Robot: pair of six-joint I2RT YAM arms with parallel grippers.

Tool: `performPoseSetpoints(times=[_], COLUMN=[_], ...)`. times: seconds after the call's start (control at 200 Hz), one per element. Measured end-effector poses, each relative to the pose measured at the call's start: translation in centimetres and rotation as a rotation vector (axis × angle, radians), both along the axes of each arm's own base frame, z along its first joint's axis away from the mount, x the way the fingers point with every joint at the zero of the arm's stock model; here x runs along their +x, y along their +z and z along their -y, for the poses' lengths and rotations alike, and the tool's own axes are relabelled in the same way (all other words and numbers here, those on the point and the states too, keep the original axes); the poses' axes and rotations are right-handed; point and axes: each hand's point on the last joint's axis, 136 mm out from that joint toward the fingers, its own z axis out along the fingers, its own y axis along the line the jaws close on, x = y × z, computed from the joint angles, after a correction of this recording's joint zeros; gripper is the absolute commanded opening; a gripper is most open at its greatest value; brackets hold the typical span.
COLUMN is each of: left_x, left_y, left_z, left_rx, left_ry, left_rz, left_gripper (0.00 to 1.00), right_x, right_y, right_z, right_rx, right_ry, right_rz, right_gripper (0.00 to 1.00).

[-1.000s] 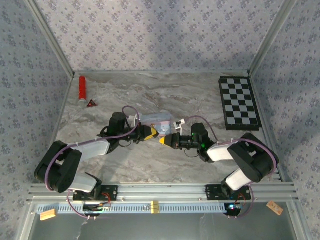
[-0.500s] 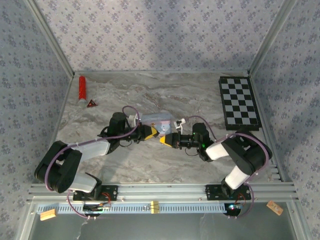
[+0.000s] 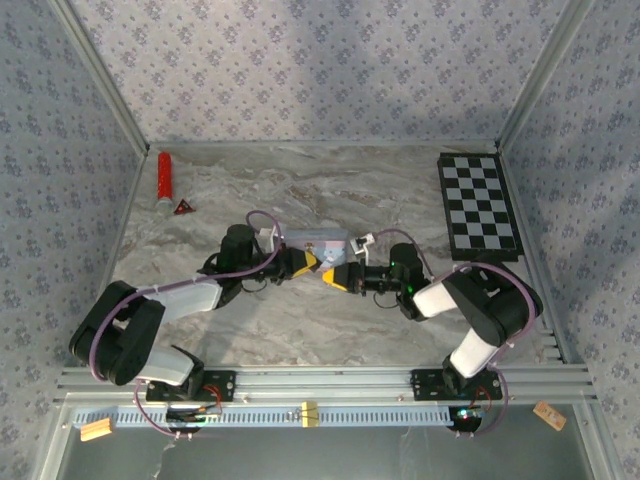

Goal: Unlock the padlock with the key

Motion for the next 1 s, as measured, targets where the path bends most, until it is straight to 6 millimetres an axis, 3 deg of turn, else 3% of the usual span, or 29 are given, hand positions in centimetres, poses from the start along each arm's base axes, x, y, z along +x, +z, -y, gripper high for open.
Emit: performPoseSetpoints(times=[0.939, 0.999], left_x=[0.7, 0.8], left_y=[-0.5, -0.6], left_z=[0.9, 0.9], left_rx=[0.062, 0.064], left_ry=[0.003, 0.004], left_rz=[0.023, 0.020], left_gripper=[0.00, 0.04], right_x=[0.9, 1.0], right_y=[-0.6, -0.7], right_z=[0.7, 0.6], right_rx=[-0.111, -0.112], right_ry=[0.011, 0.008], right_rz=[0.079, 0.076], right_gripper=[0.00, 0.00])
